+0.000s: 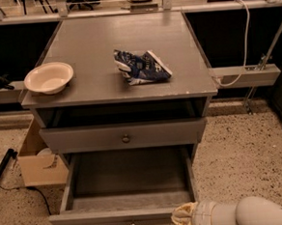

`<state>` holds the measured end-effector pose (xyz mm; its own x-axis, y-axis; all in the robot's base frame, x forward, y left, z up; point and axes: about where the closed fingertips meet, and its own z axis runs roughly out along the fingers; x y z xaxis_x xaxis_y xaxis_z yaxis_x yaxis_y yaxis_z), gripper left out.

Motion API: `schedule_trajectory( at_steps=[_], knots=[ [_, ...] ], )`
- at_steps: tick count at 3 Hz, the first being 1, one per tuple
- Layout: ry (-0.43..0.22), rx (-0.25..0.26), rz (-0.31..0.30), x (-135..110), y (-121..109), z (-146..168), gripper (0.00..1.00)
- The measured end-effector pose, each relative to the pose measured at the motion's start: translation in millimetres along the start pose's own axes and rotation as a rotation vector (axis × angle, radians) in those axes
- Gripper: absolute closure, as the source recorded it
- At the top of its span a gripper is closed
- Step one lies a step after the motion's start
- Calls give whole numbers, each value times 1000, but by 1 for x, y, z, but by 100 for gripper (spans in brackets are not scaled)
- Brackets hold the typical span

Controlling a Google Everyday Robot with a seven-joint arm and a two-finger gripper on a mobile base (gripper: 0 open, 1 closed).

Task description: Close middle drawer

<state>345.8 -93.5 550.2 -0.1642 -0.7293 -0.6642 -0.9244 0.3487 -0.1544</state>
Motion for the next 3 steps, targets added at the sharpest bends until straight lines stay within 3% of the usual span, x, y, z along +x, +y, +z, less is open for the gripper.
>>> schedule_trajectory(
  at_steps=[2, 3],
  knots=[
    [-14, -12, 37, 3, 9, 12, 100],
    [42, -16, 28, 18, 14, 17, 100]
  ],
)
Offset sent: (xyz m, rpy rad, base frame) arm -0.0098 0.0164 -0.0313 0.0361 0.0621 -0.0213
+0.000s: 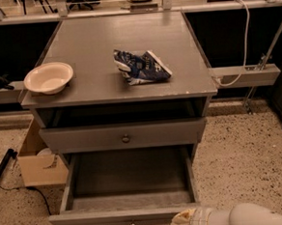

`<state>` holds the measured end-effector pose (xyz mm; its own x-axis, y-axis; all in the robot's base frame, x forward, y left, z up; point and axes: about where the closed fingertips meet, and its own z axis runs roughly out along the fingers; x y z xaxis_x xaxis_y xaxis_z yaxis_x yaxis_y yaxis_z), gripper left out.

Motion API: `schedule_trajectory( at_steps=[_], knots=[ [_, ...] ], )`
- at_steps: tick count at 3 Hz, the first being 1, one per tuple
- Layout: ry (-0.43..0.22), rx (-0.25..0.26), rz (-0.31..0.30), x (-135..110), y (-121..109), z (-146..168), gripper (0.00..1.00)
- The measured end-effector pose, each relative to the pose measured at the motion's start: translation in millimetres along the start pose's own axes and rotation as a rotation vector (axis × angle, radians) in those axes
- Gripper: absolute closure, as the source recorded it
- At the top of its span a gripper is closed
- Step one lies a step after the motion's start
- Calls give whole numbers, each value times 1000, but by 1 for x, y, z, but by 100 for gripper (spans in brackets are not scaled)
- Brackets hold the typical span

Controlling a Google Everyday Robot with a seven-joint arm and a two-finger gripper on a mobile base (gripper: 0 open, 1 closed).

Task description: Close middle drawer

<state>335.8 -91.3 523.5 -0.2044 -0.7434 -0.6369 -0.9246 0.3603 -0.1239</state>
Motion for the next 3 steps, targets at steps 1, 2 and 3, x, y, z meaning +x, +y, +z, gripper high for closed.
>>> schedule_trajectory(
  at_steps=[1, 2, 3],
  knots=[
    [66, -10, -9, 12, 5, 21, 100],
    [66, -9, -21, 9, 7, 22, 100],
    [64, -6, -68, -3, 15, 25, 100]
  ],
)
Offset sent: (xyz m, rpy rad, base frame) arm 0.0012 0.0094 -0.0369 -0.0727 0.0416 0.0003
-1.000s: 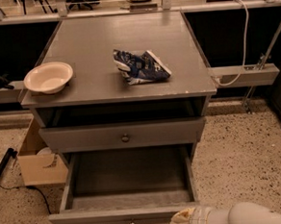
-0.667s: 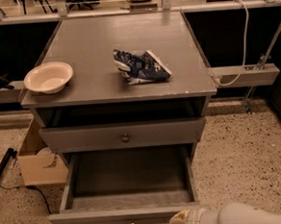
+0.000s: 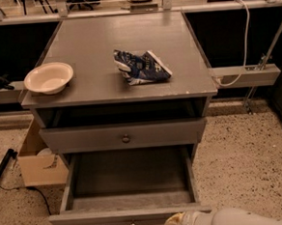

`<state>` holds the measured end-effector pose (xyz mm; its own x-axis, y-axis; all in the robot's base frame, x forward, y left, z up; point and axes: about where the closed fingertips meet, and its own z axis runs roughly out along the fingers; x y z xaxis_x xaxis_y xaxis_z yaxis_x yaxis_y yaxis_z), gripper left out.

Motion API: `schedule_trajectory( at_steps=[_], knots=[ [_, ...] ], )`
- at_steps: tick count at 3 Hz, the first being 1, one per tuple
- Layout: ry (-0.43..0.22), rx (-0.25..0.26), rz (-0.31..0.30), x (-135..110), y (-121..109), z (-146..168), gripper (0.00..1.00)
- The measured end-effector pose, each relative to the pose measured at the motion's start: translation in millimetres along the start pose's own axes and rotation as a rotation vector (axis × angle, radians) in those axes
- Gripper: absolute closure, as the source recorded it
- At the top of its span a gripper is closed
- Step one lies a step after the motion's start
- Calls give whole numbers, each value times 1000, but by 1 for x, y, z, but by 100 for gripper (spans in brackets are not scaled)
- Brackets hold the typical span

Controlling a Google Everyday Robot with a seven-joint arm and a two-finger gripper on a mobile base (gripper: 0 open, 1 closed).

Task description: Close middle drawer

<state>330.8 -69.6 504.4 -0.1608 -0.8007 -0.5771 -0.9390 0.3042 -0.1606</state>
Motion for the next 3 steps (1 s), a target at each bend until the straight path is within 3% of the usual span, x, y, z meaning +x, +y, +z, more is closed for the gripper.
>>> schedule_trajectory(
  at_steps=[1, 3],
  knots=[
    [39, -30, -30, 12, 12, 30, 100],
    [101, -64, -16, 54, 6, 76, 100]
  ],
)
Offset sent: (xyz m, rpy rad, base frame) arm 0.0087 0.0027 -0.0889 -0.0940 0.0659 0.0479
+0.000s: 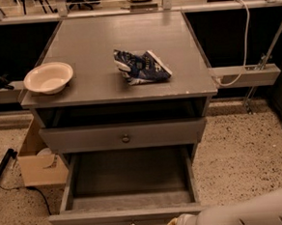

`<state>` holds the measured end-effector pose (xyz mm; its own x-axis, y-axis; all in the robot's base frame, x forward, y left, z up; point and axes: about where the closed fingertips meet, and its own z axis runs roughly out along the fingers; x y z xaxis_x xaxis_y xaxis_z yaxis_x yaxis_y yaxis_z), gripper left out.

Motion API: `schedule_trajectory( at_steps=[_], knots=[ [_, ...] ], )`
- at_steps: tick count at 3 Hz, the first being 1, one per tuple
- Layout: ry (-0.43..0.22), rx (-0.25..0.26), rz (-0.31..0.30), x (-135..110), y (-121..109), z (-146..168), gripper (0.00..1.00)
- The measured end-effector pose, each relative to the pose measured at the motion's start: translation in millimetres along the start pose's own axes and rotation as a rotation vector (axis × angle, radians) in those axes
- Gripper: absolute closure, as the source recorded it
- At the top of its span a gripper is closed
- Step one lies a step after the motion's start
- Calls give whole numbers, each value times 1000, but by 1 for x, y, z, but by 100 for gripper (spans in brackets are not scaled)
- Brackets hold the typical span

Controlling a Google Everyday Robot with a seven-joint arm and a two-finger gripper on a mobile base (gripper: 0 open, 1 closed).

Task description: Close middle drawer

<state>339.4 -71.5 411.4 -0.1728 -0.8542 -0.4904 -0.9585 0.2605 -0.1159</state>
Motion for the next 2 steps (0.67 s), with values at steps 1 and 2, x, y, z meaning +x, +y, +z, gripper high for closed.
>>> schedule_trajectory(
  at_steps=[1, 2],
  knots=[
    [21, -4, 0, 8, -4, 17, 100],
    [23, -5, 0, 8, -4, 18, 82]
  ],
)
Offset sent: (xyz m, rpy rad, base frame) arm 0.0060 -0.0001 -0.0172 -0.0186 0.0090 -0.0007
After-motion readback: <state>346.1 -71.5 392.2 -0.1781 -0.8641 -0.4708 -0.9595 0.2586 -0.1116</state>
